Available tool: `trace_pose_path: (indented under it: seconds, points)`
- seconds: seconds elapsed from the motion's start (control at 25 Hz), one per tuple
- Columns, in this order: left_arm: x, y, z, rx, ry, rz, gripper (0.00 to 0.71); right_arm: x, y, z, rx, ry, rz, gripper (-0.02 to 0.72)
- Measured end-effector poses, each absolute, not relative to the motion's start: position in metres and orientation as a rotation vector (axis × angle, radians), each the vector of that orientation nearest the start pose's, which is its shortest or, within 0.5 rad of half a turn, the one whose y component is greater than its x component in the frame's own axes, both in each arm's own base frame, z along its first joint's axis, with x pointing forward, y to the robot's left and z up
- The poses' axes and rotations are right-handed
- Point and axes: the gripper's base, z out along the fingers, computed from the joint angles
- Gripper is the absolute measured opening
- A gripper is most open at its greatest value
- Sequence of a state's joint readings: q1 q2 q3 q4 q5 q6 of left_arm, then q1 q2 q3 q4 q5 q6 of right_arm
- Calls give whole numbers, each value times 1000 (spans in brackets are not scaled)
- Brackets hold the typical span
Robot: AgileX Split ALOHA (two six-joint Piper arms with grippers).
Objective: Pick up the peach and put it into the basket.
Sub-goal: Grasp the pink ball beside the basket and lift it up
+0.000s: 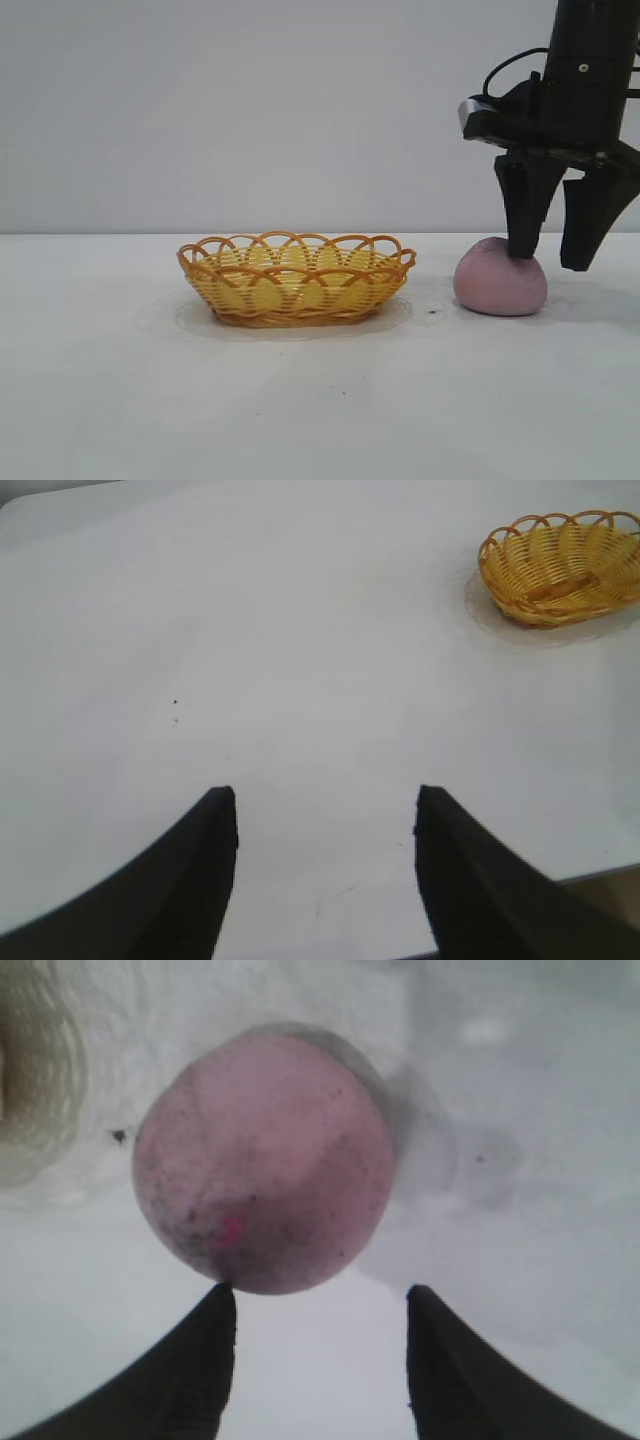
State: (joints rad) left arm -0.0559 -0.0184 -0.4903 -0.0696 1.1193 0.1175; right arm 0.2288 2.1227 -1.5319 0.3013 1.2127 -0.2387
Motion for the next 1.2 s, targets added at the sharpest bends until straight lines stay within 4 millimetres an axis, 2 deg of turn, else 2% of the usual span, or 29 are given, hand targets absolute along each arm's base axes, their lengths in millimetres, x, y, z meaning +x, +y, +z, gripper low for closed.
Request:
trace_pose_path:
  seconds: [0.24,0.68,0.8,0.92,0.96,1.0,1.04,1.2]
  points:
    - [-10,-5,270,187,2084,-47,391,382,142,154,-626,3127,431,368]
    - [-10,-5,270,187,2084,-47,391,391,140,153,-617,3045,344,368]
    - [-10,-5,270,187,2084,-47,391,391,140,147,-619,3061,342,244]
    - [-10,-5,270,187,2084,-47,391,390,140,142,-628,3083,337,88]
    - [-10,-5,270,187,2084,-47,391,390,140,142,-632,3084,337,57]
    - [-10,-5,270,187,2084,-47,391,390,140,143,-637,3083,338,60]
    - [-10,-5,270,187,2084,-47,391,391,140,146,-645,3081,337,0]
    - [-10,-5,270,187,2084,-47,391,399,142,170,-669,3036,337,0]
